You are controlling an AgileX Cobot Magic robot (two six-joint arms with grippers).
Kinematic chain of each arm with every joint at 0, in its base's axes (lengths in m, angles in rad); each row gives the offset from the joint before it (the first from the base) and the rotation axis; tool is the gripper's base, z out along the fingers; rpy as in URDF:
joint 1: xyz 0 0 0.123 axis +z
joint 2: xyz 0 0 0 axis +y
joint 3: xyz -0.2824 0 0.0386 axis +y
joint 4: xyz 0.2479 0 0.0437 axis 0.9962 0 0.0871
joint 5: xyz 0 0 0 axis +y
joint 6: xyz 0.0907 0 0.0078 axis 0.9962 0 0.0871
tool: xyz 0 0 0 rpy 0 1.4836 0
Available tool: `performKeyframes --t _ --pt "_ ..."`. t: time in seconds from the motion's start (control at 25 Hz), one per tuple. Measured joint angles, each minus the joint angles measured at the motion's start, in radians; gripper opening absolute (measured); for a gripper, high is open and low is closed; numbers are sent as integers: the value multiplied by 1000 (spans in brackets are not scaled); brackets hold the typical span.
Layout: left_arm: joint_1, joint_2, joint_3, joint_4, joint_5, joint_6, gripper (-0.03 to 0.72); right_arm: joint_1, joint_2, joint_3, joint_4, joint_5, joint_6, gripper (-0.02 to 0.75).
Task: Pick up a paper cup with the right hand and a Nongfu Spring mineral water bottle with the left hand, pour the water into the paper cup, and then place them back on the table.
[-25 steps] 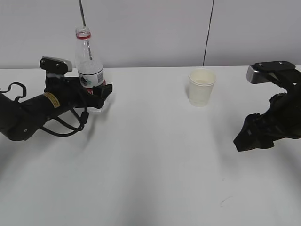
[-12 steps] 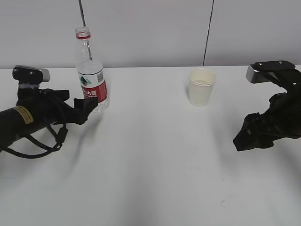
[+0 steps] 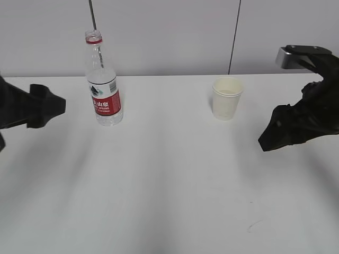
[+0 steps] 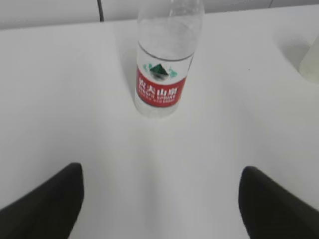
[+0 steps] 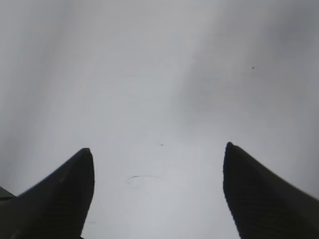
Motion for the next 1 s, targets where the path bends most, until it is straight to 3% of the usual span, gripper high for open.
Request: performKeyframes --t 0.16,0.28,0.4,0.76,1.0 --pt "-66 -184 -12 -164 381 9 556 0 0 -9 -68 8 65 592" --pt "-80 -267 -61 -307 635 104 535 0 -18 -9 -117 23 106 592" --pt "-81 -313 -126 -382 839 197 517 0 -65 -9 -132 27 116 592" --pt "-84 -429 -201 -388 1057 363 511 0 -297 -9 -207 129 147 592" --pt "-84 -569 -202 -365 1140 391 511 0 -506 -9 -215 254 158 592"
